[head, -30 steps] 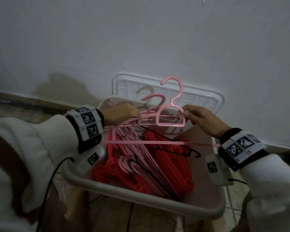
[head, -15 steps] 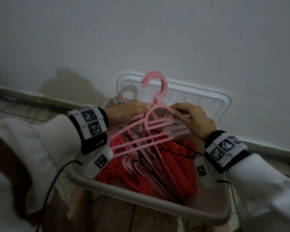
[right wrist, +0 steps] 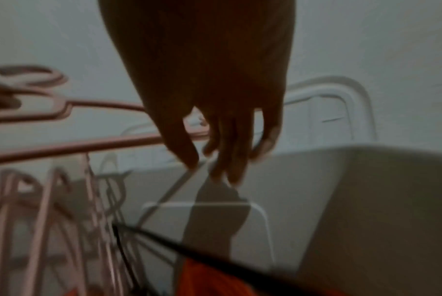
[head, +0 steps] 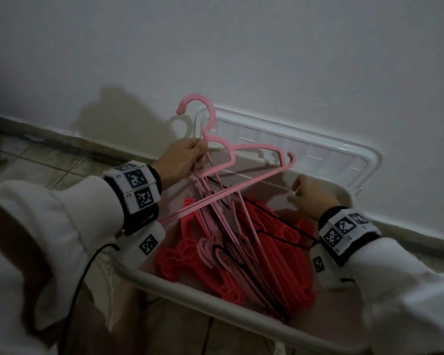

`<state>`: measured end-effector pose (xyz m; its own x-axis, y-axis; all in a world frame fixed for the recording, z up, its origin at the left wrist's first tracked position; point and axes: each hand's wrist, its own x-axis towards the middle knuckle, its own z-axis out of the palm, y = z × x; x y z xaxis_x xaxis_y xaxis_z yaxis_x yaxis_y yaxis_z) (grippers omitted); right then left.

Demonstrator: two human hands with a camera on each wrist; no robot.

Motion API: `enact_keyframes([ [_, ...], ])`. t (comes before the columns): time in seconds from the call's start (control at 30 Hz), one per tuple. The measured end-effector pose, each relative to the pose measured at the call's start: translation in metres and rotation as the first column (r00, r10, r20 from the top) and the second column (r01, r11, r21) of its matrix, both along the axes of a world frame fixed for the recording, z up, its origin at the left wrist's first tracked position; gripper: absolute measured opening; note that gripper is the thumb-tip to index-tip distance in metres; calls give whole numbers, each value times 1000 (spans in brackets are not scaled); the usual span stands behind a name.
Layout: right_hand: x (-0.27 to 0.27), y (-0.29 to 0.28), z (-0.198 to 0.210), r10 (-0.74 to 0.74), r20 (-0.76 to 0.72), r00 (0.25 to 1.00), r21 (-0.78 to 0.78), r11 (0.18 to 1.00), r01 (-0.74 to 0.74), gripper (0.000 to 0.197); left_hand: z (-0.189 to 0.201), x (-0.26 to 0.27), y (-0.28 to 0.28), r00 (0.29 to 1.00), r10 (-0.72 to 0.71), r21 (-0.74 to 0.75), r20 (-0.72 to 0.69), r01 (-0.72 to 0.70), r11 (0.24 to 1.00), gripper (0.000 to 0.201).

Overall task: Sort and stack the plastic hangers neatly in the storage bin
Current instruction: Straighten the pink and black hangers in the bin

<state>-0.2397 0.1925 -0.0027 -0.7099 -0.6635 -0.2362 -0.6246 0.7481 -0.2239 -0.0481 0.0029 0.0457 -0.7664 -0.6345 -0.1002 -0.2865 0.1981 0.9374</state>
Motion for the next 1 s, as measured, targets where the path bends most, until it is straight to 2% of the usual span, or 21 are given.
enact_keyframes([
  [0.07, 5, 0, -23, 114, 208, 972, 203, 967, -157, 50, -3, 0, -2, 999, 31, -26, -14, -31, 999, 37],
  [0.1, 9, 0, -31, 166, 275, 947, 270, 932, -242, 50, -4, 0, -2, 999, 42, -39, -17, -42, 998, 38],
  [0.2, 13, -7, -36, 264, 294, 919, 282, 894, -347, 35, -3, -2, -3, 999, 40, -49, -28, -41, 998, 38],
  [0.3, 8, -13, -26, 279, 165, 946, 181, 934, -307, 34, -3, -3, -3, 998, 34, -43, -47, -36, 998, 38],
  [0.4, 5, -10, -15, 280, 144, 949, 70, 954, -292, 36, -4, -5, -4, 998, 17, -49, -54, -20, 999, 38],
  [0.47, 7, -6, -8, 290, 88, 953, 72, 952, -296, 39, -2, -6, -3, 998, 17, -61, -57, -21, 998, 39],
  [0.53, 7, -1, -1, 288, -31, 957, 120, 952, -282, 39, 2, -8, -3, 997, 24, -74, -78, -30, 997, 38],
  [0.63, 4, 8, 16, 228, -152, 962, 82, 972, -218, 33, 7, -12, -6, 994, 41, -118, -97, -52, 992, 34],
  [0.8, -2, 28, 49, 88, -319, 944, -114, 985, -130, 25, 10, -23, -1, 988, 17, -97, -157, -32, 995, 37],
  [0.9, -8, 41, 61, 24, -330, 944, -78, 996, -52, 25, 13, -32, 5, 985, -6, -124, -174, -16, 992, 37],
  [1.0, -11, 56, 66, -25, -187, 982, 67, 997, 38, 25, 18, -37, 13, 976, -48, -148, -215, 16, 989, 36],
])
